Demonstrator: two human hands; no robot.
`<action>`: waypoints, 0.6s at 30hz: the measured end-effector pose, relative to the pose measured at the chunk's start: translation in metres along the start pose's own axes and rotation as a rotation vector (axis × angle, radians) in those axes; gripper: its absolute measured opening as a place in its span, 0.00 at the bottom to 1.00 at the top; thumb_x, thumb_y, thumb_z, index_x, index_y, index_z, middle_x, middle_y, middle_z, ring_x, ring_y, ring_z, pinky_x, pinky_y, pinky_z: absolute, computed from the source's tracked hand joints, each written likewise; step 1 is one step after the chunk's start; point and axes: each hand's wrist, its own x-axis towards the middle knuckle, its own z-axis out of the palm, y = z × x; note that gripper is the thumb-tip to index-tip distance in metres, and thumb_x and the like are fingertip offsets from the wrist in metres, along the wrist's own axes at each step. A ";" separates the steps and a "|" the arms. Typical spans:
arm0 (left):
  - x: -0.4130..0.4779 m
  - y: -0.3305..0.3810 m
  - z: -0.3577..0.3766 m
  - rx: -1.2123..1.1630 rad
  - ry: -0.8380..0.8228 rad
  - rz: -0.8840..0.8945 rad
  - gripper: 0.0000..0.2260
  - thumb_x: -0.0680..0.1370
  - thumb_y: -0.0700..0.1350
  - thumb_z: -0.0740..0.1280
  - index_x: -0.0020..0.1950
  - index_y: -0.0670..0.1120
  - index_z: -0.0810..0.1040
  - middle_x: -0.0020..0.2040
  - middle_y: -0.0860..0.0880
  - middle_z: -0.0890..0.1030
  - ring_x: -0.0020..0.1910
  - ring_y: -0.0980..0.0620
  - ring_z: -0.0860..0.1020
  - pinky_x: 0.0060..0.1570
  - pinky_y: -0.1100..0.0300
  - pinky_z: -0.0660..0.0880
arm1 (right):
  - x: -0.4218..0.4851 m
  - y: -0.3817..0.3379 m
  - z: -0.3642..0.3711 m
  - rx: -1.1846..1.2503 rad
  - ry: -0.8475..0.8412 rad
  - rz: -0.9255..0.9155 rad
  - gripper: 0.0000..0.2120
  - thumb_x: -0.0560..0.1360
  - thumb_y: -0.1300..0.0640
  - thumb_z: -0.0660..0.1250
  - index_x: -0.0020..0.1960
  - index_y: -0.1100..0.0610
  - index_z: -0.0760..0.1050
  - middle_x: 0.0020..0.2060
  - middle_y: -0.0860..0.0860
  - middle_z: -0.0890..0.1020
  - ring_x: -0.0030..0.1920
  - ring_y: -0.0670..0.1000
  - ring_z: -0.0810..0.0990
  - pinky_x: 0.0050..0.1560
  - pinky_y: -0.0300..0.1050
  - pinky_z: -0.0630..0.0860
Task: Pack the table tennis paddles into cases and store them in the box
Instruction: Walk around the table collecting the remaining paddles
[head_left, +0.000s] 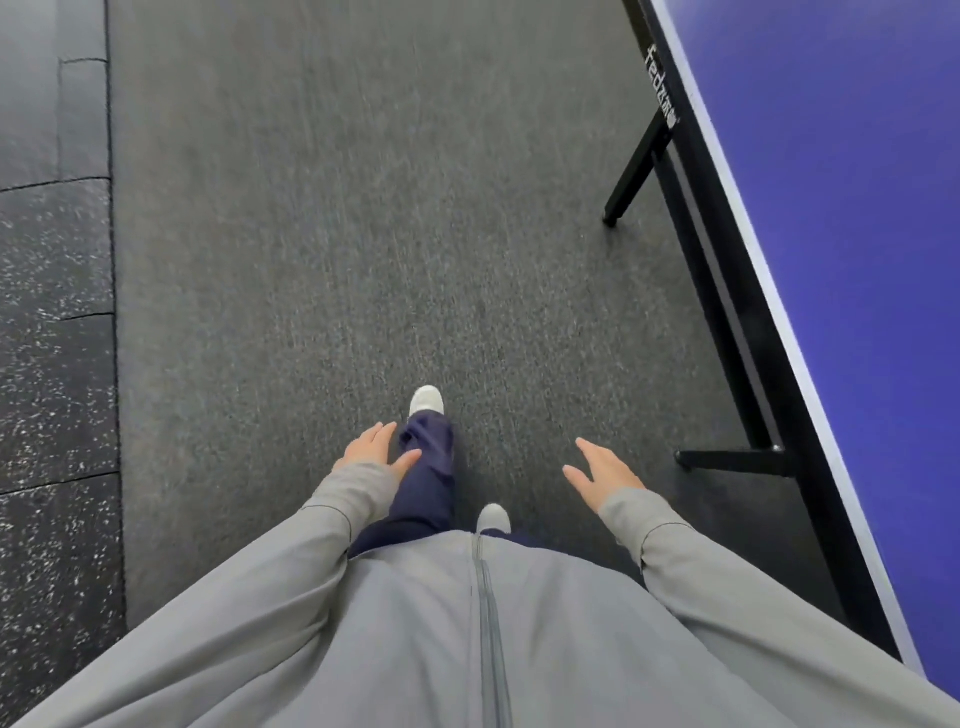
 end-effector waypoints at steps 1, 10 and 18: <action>0.017 0.001 -0.013 0.030 -0.001 -0.008 0.30 0.77 0.59 0.61 0.75 0.49 0.59 0.77 0.49 0.59 0.75 0.49 0.58 0.73 0.54 0.56 | 0.013 -0.014 -0.009 -0.045 0.002 0.004 0.28 0.80 0.45 0.55 0.76 0.51 0.54 0.75 0.50 0.60 0.74 0.53 0.61 0.71 0.53 0.61; 0.143 0.039 -0.154 0.226 -0.033 0.018 0.30 0.78 0.63 0.54 0.76 0.49 0.57 0.77 0.50 0.55 0.76 0.49 0.54 0.74 0.50 0.51 | 0.116 -0.162 -0.111 -0.204 0.023 -0.045 0.28 0.80 0.41 0.50 0.77 0.49 0.49 0.77 0.49 0.55 0.77 0.50 0.51 0.74 0.57 0.51; 0.224 0.098 -0.237 0.233 -0.054 0.056 0.30 0.78 0.62 0.55 0.76 0.49 0.56 0.78 0.49 0.54 0.76 0.49 0.54 0.74 0.51 0.53 | 0.187 -0.219 -0.207 -0.178 0.059 -0.068 0.28 0.80 0.42 0.51 0.77 0.48 0.50 0.77 0.48 0.53 0.77 0.50 0.50 0.74 0.57 0.50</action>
